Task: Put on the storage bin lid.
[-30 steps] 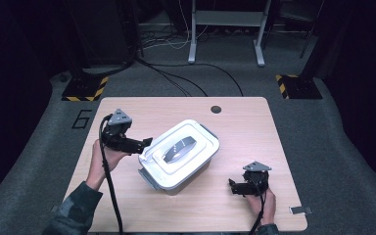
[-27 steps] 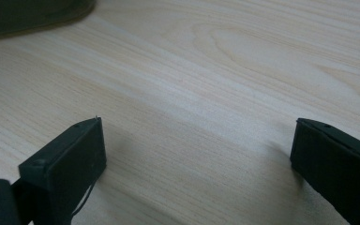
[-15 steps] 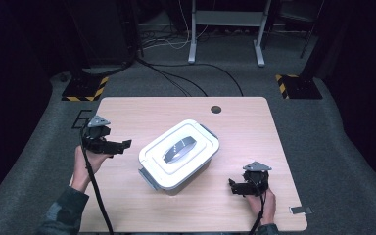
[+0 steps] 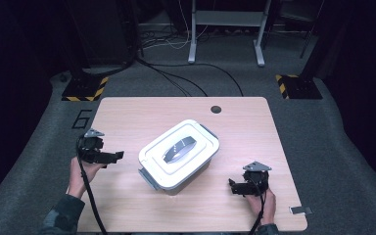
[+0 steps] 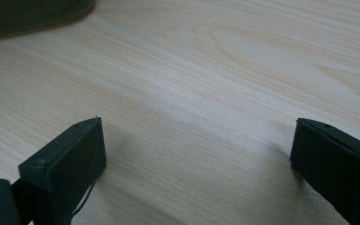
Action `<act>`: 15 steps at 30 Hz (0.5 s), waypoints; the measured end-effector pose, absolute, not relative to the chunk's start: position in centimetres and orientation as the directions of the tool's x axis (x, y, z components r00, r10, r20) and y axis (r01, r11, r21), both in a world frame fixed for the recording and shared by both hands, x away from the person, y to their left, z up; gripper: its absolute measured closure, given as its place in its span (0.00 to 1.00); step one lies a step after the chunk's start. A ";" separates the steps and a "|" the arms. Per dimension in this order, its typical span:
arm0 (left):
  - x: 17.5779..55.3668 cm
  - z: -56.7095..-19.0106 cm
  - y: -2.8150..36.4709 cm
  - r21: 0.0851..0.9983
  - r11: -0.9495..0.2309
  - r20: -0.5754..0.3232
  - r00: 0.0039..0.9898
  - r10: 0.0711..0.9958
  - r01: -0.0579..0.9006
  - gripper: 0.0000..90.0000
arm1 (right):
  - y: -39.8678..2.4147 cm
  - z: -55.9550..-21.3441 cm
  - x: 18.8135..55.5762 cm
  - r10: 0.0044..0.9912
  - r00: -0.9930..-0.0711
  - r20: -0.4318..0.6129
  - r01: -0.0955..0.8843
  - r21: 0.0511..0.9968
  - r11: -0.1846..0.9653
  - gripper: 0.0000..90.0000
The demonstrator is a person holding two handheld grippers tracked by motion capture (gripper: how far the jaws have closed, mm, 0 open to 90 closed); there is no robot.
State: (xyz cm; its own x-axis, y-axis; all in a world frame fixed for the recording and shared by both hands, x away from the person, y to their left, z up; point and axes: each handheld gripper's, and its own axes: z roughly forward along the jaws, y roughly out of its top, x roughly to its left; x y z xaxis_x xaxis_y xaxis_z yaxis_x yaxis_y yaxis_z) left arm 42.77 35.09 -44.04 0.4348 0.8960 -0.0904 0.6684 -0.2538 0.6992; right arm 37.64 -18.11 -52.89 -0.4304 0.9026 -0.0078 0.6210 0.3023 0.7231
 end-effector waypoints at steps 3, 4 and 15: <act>42.6 -45.3 35.4 0.678 -0.255 -0.098 0.428 0.898 0.689 0.02 | -18.1 -52.9 37.6 0.902 -0.431 -0.006 0.621 0.723 0.302 0.03; 42.5 -45.8 35.4 0.676 -0.245 -0.106 0.421 0.901 0.695 0.02 | -18.1 -52.9 37.6 0.903 -0.430 -0.007 0.621 0.723 0.302 0.03; 41.3 -50.9 36.2 0.621 -0.235 -0.134 0.397 0.908 0.748 0.00 | -18.1 -52.9 37.6 0.903 -0.429 -0.008 0.621 0.723 0.302 0.03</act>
